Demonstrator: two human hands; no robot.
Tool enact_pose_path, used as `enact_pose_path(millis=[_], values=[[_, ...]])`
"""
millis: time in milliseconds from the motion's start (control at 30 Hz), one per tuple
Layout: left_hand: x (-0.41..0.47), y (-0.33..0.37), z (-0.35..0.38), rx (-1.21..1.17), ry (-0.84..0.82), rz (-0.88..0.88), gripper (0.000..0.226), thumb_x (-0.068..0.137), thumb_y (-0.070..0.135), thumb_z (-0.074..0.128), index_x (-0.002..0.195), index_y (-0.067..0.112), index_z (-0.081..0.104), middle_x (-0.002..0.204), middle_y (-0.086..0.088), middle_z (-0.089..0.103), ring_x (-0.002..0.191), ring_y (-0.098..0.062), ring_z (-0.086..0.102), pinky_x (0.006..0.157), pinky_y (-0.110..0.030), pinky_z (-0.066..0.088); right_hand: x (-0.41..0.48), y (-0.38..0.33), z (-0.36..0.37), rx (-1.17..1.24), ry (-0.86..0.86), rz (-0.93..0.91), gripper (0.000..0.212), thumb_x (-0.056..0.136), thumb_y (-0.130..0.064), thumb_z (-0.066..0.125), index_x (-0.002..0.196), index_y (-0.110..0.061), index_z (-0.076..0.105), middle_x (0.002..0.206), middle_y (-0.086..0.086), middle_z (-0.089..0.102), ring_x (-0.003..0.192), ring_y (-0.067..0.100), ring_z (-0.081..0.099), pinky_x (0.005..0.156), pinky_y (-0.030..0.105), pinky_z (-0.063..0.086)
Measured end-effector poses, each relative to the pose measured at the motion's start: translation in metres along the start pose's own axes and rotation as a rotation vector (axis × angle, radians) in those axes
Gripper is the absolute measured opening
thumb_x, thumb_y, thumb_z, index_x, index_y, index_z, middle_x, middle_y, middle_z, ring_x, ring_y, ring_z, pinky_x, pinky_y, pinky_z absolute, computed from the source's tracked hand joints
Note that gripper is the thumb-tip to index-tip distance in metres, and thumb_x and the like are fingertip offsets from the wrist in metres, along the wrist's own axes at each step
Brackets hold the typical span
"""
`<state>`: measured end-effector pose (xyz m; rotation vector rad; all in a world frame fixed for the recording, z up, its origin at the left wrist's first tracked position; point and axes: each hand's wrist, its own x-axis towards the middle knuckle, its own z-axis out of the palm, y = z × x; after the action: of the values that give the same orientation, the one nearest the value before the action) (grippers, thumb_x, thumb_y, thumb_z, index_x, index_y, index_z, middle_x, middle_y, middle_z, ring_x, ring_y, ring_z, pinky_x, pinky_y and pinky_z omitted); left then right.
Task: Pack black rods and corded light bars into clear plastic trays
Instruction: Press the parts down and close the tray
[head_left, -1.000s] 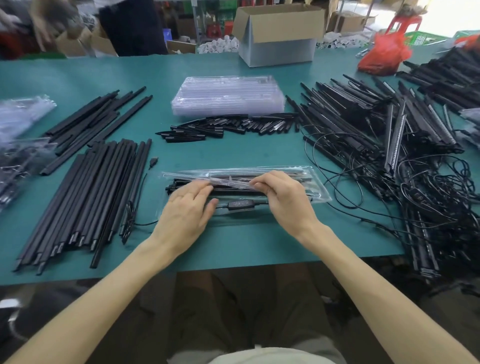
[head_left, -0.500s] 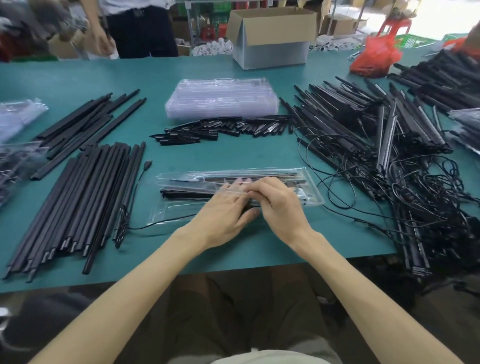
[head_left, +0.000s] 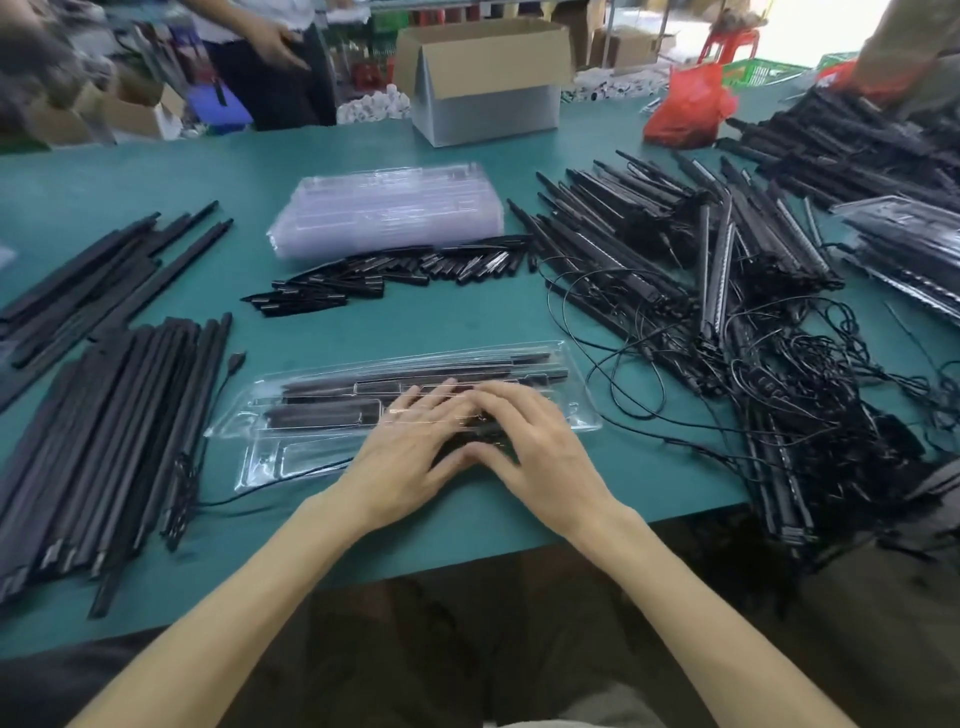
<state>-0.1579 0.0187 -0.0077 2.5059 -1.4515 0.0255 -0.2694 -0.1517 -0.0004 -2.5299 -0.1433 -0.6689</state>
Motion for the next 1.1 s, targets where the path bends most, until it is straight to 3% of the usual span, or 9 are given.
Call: enact_pose_path(millis=[133, 333, 533, 667, 767, 933, 1100], values=[[0.001, -0.001, 0.000, 0.007, -0.010, 0.004, 0.066, 0.101, 0.066, 0.018, 0.160, 0.036, 0.015, 0.164, 0.020, 0.018, 0.153, -0.001, 0.001, 0.127, -0.040, 0.006, -0.003, 0.013, -0.010, -0.032, 0.020, 0.093, 0.051, 0.095, -0.031, 0.068, 0.137, -0.006, 0.056, 0.137, 0.005, 0.056, 0.132, 0.019, 0.047, 0.113, 0.033, 0.038], [-0.003, -0.001, -0.001, -0.011, 0.020, 0.078, 0.055, 0.104, 0.054, 0.029, 0.156, 0.035, 0.030, 0.160, 0.023, 0.028, 0.151, 0.005, 0.008, 0.126, -0.046, 0.003, -0.003, 0.014, -0.009, -0.027, 0.008, 0.176, 0.055, 0.093, -0.035, 0.069, 0.138, -0.006, 0.054, 0.134, 0.004, 0.057, 0.130, 0.018, 0.047, 0.111, 0.033, 0.040], [-0.001, 0.005, 0.000, 0.069, -0.063, 0.023, 0.061, 0.103, 0.056, 0.020, 0.160, 0.037, 0.010, 0.164, 0.020, 0.017, 0.152, 0.004, 0.002, 0.126, -0.042, -0.003, -0.004, 0.018, -0.009, -0.058, 0.009, 0.280, 0.076, 0.088, -0.051, 0.068, 0.145, -0.006, 0.046, 0.140, 0.004, 0.053, 0.133, 0.018, 0.042, 0.115, 0.031, 0.034], [0.000, 0.005, -0.005, 0.047, -0.071, 0.055, 0.059, 0.104, 0.052, 0.021, 0.160, 0.033, 0.015, 0.165, 0.017, 0.018, 0.152, 0.002, 0.003, 0.126, -0.038, 0.000, -0.006, 0.020, -0.006, -0.122, 0.028, 0.250, 0.068, 0.090, -0.051, 0.065, 0.140, -0.007, 0.052, 0.136, 0.004, 0.057, 0.130, 0.019, 0.045, 0.112, 0.031, 0.038], [-0.002, 0.006, -0.006, 0.058, -0.072, 0.070, 0.059, 0.106, 0.048, 0.025, 0.160, 0.032, 0.009, 0.165, 0.017, 0.008, 0.151, 0.004, -0.007, 0.126, -0.036, -0.004, -0.005, 0.019, -0.005, -0.182, 0.005, 0.149, 0.057, 0.095, -0.046, 0.062, 0.142, -0.015, 0.055, 0.138, 0.002, 0.056, 0.130, 0.022, 0.047, 0.110, 0.040, 0.040], [-0.004, 0.004, -0.004, 0.091, -0.104, 0.087, 0.060, 0.106, 0.049, 0.018, 0.154, 0.026, -0.010, 0.159, 0.016, -0.012, 0.146, 0.006, -0.022, 0.124, -0.031, -0.012, -0.004, 0.018, -0.004, -0.237, -0.118, 0.114, 0.053, 0.099, -0.054, 0.047, 0.147, -0.034, 0.047, 0.152, -0.010, 0.045, 0.141, 0.017, 0.039, 0.118, 0.050, 0.026], [-0.011, 0.001, -0.009, 0.061, -0.099, 0.110, 0.062, 0.108, 0.040, 0.029, 0.161, 0.017, 0.007, 0.165, 0.007, -0.002, 0.152, -0.004, -0.011, 0.126, -0.032, -0.004, -0.004, 0.019, -0.004, -0.204, -0.110, 0.143, 0.052, 0.098, -0.057, 0.046, 0.145, -0.035, 0.049, 0.150, -0.014, 0.046, 0.140, 0.012, 0.039, 0.120, 0.047, 0.024]])
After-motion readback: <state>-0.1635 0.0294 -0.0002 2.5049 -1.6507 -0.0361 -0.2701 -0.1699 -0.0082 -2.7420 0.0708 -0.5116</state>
